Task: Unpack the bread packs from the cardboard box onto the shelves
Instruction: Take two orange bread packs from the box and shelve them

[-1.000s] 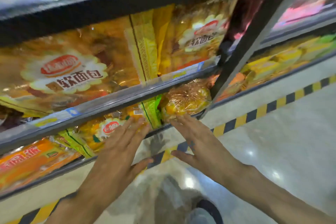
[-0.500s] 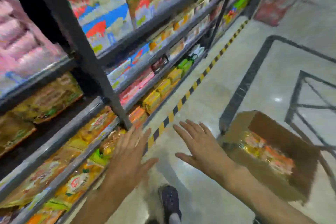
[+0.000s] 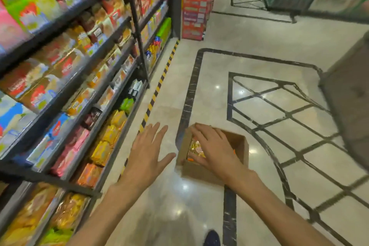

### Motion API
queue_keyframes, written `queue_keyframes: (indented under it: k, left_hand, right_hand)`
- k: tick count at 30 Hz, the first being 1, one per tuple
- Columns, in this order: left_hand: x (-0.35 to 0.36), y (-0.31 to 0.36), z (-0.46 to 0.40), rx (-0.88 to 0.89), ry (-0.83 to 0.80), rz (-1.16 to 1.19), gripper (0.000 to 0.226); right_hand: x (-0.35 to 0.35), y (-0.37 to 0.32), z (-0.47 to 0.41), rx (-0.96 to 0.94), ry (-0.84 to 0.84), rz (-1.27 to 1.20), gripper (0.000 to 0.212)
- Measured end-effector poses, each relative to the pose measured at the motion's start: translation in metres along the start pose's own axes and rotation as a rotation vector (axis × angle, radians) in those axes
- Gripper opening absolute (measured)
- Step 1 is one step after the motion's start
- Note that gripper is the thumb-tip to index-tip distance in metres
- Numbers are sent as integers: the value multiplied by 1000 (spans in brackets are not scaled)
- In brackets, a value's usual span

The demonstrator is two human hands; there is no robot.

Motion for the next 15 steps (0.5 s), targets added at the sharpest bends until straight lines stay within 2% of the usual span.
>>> queue_keyframes:
  k: [6,11,15]
  left_hand:
    - [35,115,-70,15,-33,68,84]
    - [75,158,-114,5,-114,112,83]
    - [118,167,-160,-24,-179,149,81]
  right_hand:
    - [-45,145,35,127,44,-15,78]
    - [-33,238,39,251,-6,-45,80]
    - [-7,293,28,316,-4,-73,78]
Point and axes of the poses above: each hand's wrist, its own z-axis away from the middle knuckle, its own x-axis out of the palm, y = z × x, the point moved 10 cm from there along -z, towards the middle knuckle, and after that the axes turned 7 degrees about -x, right-handed, at the moved point
